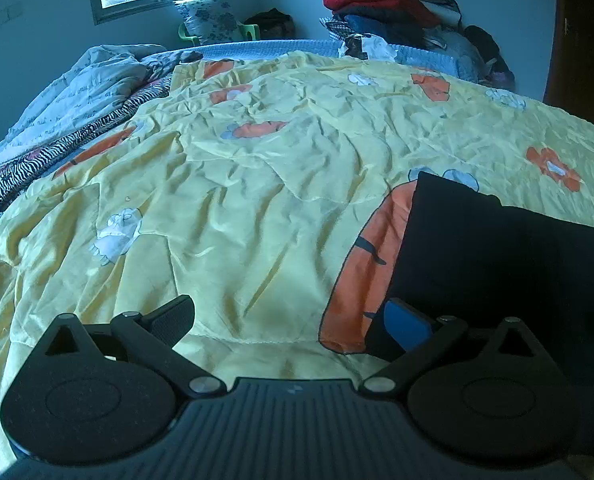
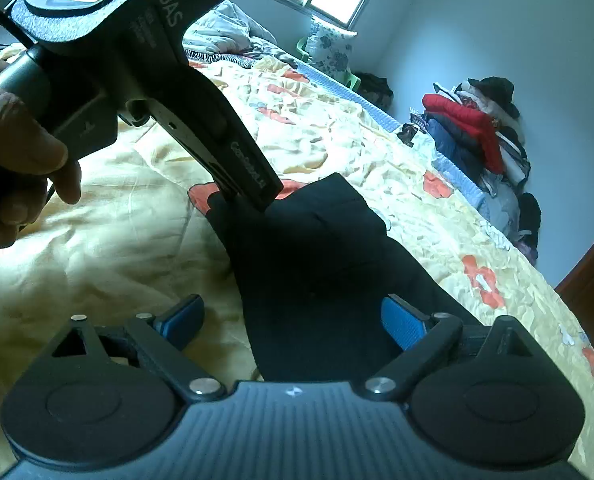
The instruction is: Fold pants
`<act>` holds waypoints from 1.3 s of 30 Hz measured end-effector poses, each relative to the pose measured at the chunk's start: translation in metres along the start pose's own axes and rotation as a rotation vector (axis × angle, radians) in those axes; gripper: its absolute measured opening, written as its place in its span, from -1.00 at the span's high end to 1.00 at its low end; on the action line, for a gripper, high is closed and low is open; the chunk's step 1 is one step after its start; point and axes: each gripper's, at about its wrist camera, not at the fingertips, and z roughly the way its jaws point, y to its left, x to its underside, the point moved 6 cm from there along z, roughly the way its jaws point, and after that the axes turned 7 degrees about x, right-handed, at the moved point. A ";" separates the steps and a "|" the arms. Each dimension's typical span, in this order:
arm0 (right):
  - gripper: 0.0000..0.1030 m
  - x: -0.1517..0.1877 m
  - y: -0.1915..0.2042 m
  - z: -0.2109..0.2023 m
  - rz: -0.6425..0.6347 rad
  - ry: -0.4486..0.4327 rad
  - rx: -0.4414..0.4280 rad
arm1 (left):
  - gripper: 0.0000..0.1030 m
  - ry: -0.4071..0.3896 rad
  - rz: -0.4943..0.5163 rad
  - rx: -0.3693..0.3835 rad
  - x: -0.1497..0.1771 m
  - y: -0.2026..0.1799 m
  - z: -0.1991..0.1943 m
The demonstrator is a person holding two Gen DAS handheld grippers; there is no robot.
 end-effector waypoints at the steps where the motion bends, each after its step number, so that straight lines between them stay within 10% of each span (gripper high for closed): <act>1: -0.87 0.000 0.000 0.000 0.000 0.002 -0.001 | -1.00 0.001 0.002 -0.001 0.000 -0.001 0.000; 25: -0.87 -0.003 0.000 0.011 -0.056 0.009 0.069 | -1.00 -0.014 -0.029 -0.111 0.000 0.021 0.000; 39: -0.87 0.013 -0.009 0.016 0.170 0.023 -0.010 | -1.00 0.003 -0.097 -0.151 0.016 0.049 0.017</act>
